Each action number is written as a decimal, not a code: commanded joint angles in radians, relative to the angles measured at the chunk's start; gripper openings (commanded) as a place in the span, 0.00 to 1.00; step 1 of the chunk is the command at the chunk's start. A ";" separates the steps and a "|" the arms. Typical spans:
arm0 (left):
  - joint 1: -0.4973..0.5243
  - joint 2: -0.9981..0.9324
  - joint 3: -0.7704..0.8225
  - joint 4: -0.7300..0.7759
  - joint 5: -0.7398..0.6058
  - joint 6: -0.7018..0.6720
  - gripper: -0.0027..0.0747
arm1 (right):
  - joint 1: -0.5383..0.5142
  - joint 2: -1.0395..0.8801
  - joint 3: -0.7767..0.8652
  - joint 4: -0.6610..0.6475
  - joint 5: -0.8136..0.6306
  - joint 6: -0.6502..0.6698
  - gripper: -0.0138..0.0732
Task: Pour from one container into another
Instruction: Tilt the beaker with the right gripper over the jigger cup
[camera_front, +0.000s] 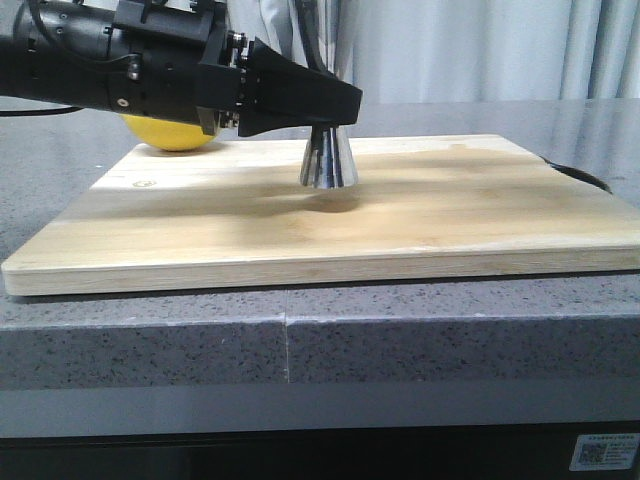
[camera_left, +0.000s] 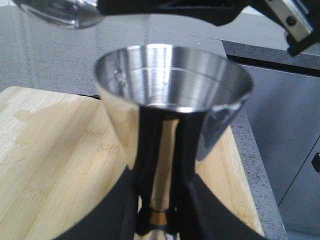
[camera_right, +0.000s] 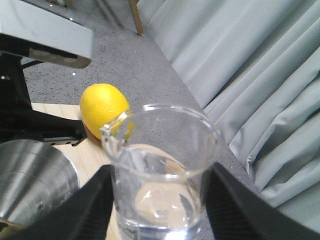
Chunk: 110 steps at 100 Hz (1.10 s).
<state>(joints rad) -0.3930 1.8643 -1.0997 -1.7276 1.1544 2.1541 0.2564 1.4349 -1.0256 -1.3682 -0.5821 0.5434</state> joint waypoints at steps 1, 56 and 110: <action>-0.010 -0.057 -0.028 -0.062 0.115 -0.006 0.01 | -0.002 -0.044 -0.035 0.028 -0.022 0.001 0.51; -0.010 -0.057 -0.028 -0.062 0.115 -0.006 0.01 | -0.002 -0.051 -0.065 -0.048 -0.014 -0.001 0.51; -0.010 -0.057 -0.028 -0.062 0.115 -0.006 0.01 | -0.002 -0.053 -0.104 -0.134 -0.009 -0.001 0.51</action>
<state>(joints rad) -0.3930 1.8643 -1.0997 -1.7276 1.1544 2.1541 0.2564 1.4233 -1.0910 -1.5285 -0.5805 0.5434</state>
